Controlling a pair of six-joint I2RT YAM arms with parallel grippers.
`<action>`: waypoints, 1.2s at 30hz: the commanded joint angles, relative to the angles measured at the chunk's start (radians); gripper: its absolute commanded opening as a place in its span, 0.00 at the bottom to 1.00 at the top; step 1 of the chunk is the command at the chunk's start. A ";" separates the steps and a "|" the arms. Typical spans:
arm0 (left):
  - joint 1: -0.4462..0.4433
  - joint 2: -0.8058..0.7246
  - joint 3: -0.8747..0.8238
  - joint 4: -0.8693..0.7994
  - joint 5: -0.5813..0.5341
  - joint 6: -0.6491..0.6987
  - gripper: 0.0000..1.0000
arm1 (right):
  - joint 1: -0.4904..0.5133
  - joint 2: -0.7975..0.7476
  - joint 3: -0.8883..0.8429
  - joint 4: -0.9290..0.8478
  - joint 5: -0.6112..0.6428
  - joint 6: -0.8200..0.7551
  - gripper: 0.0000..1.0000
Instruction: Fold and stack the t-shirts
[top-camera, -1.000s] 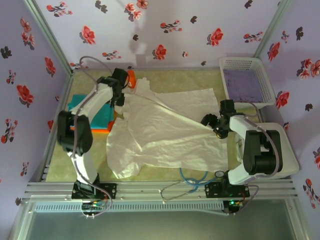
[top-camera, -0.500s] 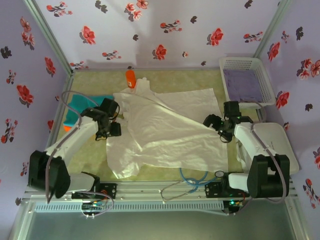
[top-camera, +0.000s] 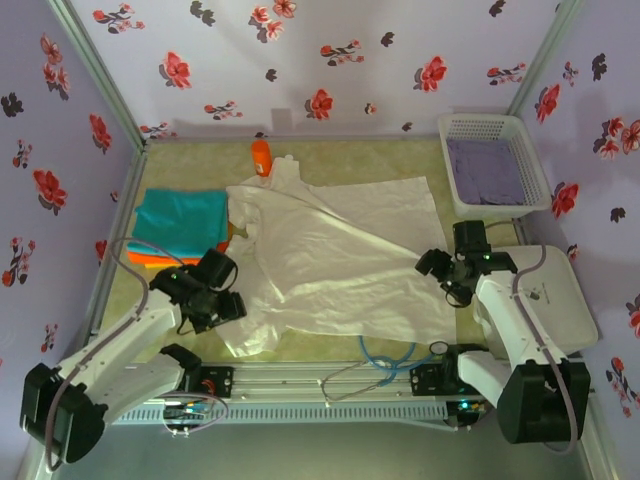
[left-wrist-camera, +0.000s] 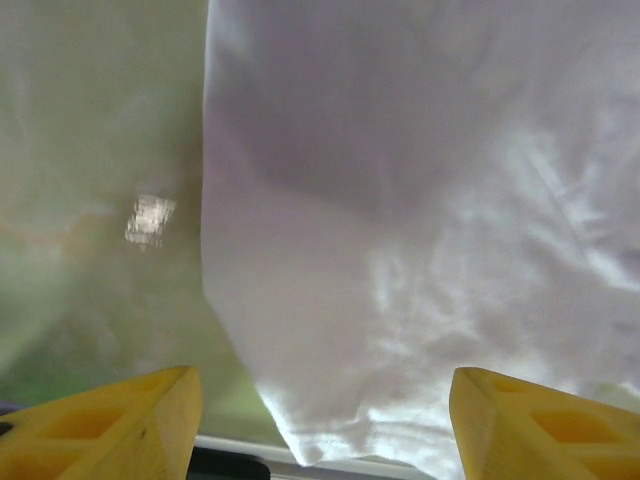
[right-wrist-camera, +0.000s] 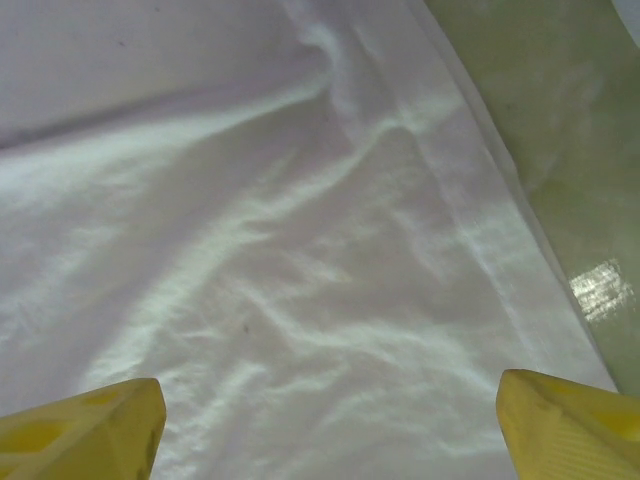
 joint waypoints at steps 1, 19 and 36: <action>-0.040 -0.066 -0.062 -0.043 0.013 -0.184 0.63 | 0.005 -0.036 -0.028 -0.073 0.027 0.045 0.87; -0.096 -0.043 -0.229 0.226 -0.020 -0.289 0.57 | 0.023 -0.094 -0.168 -0.117 0.092 0.173 0.84; -0.096 0.000 -0.242 0.260 -0.027 -0.266 0.52 | 0.112 -0.095 -0.203 -0.143 0.109 0.279 0.59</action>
